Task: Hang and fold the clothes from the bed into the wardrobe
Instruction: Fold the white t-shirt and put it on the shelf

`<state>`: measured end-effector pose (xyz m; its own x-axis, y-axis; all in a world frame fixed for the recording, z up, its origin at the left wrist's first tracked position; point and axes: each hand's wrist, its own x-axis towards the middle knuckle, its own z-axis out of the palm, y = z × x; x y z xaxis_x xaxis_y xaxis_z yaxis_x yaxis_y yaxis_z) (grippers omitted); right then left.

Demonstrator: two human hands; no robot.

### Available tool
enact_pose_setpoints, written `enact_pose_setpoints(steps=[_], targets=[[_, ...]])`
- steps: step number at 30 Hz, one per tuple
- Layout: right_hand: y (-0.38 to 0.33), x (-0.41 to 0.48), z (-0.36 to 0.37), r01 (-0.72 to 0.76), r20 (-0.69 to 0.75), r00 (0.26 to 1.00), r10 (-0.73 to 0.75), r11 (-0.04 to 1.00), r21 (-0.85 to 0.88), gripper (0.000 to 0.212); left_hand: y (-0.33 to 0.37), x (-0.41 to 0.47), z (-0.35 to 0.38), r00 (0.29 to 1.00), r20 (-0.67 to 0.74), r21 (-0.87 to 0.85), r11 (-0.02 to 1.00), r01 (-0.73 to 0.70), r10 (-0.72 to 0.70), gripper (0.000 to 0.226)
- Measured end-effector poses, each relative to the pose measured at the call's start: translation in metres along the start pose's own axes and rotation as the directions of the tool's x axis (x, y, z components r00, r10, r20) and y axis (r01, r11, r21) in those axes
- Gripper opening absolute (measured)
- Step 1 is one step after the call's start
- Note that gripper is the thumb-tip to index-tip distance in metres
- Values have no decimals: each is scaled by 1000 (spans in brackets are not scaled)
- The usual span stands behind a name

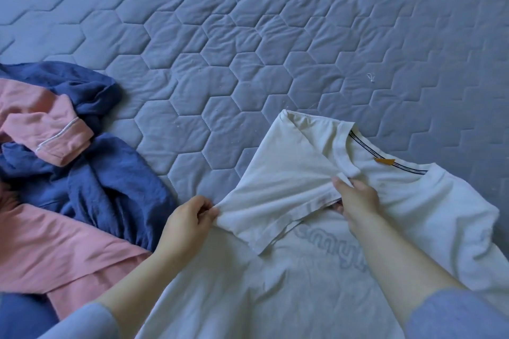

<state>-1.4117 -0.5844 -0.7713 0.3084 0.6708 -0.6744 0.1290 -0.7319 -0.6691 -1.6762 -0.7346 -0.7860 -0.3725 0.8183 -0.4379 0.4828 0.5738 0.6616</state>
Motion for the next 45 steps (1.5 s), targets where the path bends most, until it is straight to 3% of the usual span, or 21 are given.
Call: enact_pose_setpoints(steps=[4,8,11,17,21,24,30,36,40,45], targets=[[10,-23,10,-211,167,971,172,944,253,22,8,-3,6,995,-33,-12,996,91,-92,18],[38,-63,27,-335,341,901,269,930,152,26,15,-6,5,994,-1,17,994,106,-106,23],[56,-80,39,-328,376,886,271,940,95,13,18,-9,3,993,10,44,992,114,-115,21],[76,-92,44,-212,260,941,218,976,-53,11,36,-17,4,993,-48,116,987,113,-108,20],[87,-102,24,-76,118,989,93,987,-142,7,55,-35,7,984,-138,285,956,-69,113,29],[92,-106,-11,-15,66,998,25,988,-152,7,75,-48,12,974,-28,267,941,-209,224,18],[73,-98,-119,99,-65,992,-109,985,-139,20,125,-65,53,941,207,220,925,-310,267,5],[58,-67,-232,174,-237,950,-205,974,-147,20,184,-76,118,863,326,177,872,-456,385,3],[72,-39,-291,170,-351,899,-263,947,-274,13,226,-75,167,807,356,157,821,-548,471,4],[96,1,-327,137,-321,921,-222,954,-267,23,273,-73,227,714,434,130,747,-652,549,16]])
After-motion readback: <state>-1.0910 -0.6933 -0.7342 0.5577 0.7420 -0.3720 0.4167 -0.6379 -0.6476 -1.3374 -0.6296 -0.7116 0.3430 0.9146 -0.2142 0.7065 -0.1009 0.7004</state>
